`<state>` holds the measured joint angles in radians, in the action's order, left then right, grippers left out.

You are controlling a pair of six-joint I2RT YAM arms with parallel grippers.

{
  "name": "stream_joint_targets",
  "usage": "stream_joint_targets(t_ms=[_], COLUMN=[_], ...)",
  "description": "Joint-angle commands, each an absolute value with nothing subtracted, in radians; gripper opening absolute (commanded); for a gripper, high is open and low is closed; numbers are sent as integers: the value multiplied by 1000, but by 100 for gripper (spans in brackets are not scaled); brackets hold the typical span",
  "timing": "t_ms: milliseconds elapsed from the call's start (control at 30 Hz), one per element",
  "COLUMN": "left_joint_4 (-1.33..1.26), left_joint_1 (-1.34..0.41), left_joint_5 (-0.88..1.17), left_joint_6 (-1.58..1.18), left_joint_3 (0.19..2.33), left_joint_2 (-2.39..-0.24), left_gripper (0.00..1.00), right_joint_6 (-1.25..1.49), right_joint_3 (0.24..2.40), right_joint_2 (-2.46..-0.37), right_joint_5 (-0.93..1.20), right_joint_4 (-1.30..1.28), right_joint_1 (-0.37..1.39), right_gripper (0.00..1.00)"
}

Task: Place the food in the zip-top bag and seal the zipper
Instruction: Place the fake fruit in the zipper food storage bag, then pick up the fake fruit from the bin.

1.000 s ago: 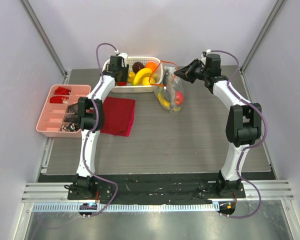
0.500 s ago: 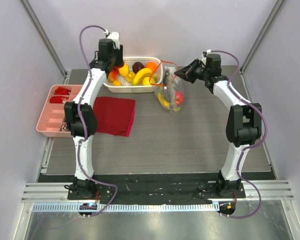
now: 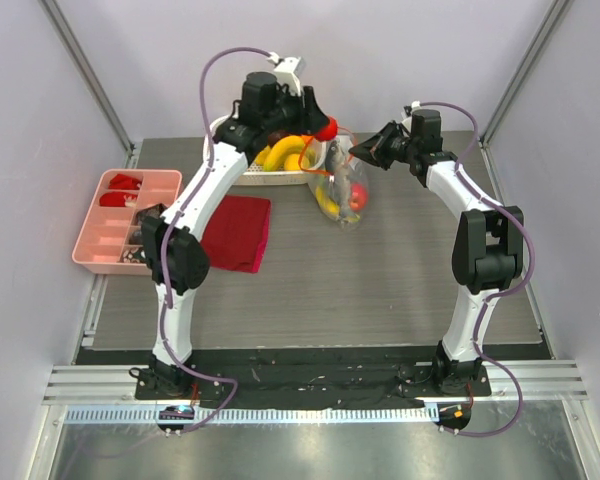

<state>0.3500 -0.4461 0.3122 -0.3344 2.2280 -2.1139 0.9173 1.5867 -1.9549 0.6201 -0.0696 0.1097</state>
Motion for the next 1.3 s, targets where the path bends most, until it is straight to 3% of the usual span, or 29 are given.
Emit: stream_joint_targets(t_ms=[0, 167, 267, 300, 333, 400, 433, 567, 733, 967, 1267], left_joint_4=[420, 526, 577, 592, 618, 612, 598, 477, 434, 535, 526], left_joint_1=[-462, -469, -469, -469, -468, -443, -428, -321, -213, -193, -195], left_joint_5=[433, 411, 420, 435, 437, 478, 482, 468, 195, -139, -267], left_joint_6=[-377, -315, -249, -223, -206, -204, -221, -359, -296, -103, -5], left_joint_3=[2227, 2240, 2250, 2258, 2279, 2286, 2287, 2283, 2223, 2330, 2368], left_joint_2=[-2151, -2177, -2171, -2169, -2168, -2160, -2149, -2131, -2125, -2313, -2459], left_gripper=[25, 30, 53, 69, 79, 96, 99, 100, 89, 88, 87], right_joint_6=[885, 871, 865, 867, 865, 865, 867, 864, 861, 862, 857], right_joint_3=[1598, 1600, 1600, 1601, 1601, 1606, 1608, 1611, 1609, 1612, 1614], right_joint_2=[-1881, -1876, -1878, -1878, -1881, -1884, -1888, -1885, -1885, -1888, -1887], right_joint_5=[627, 626, 629, 632, 632, 634, 635, 634, 634, 626, 621], right_joint_4=[-63, -64, -64, -64, -64, -63, -64, -63, -64, -64, -71], right_joint_1=[106, 106, 106, 106, 106, 106, 106, 106, 106, 106, 106], right_gripper=[1, 1, 1, 1, 1, 1, 1, 1, 1, 1, 1])
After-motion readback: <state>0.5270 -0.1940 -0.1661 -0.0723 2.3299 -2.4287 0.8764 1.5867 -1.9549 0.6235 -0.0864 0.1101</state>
